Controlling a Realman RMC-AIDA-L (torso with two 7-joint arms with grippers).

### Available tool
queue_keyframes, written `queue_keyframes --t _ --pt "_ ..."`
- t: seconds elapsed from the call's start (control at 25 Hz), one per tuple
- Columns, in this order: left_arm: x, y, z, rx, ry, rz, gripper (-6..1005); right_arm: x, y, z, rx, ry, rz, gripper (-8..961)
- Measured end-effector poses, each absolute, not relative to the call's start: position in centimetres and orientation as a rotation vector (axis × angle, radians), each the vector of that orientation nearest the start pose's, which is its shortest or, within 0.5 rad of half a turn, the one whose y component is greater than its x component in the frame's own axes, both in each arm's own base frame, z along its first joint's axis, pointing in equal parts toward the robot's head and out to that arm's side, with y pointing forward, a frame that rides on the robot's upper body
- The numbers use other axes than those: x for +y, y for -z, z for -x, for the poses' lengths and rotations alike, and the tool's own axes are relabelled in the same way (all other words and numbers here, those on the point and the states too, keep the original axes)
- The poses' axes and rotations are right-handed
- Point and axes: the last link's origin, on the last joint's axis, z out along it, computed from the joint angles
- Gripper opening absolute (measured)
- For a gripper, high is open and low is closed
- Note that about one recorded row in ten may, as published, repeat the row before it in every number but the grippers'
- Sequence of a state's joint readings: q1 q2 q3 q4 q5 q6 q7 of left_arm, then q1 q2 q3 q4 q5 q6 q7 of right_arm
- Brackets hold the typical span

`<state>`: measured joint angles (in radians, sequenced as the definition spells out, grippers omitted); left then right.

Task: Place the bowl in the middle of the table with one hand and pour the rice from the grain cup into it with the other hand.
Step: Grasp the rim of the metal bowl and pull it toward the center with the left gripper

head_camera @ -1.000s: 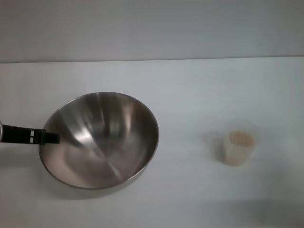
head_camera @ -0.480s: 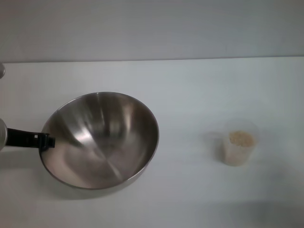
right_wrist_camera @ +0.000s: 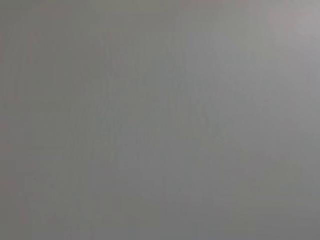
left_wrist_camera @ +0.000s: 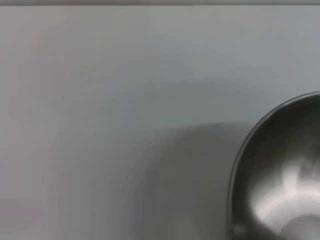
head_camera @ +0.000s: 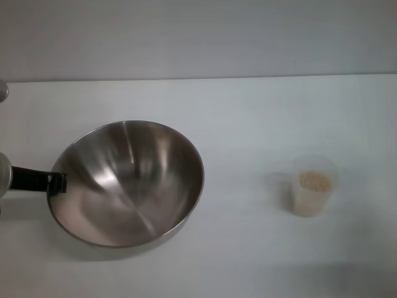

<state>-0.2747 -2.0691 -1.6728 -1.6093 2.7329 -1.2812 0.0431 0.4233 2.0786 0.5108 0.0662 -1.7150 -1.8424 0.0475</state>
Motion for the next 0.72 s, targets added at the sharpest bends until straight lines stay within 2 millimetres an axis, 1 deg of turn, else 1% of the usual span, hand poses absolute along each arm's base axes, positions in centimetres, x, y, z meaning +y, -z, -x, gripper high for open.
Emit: queue_keyframes --t 0.2,0.28,0.56,0.72 --pt "33.64 -4.00 22.96 -1.359 -0.095 1.968 116 28.38 -6.87 -30.17 0.029 -0.933 1.152 654" --pt "33.65 -3.97 22.89 -1.361 -0.085 1.972 61 28.37 -6.90 -30.20 0.028 -0.931 1.152 654" --pt "33.73 -4.10 22.92 -1.373 -0.068 1.971 51 28.35 -6.91 -30.27 0.029 -0.927 1.154 654" --pt "33.81 -4.49 22.81 -1.385 -0.021 1.988 45 28.33 -6.92 -30.30 0.029 -0.926 1.154 654"
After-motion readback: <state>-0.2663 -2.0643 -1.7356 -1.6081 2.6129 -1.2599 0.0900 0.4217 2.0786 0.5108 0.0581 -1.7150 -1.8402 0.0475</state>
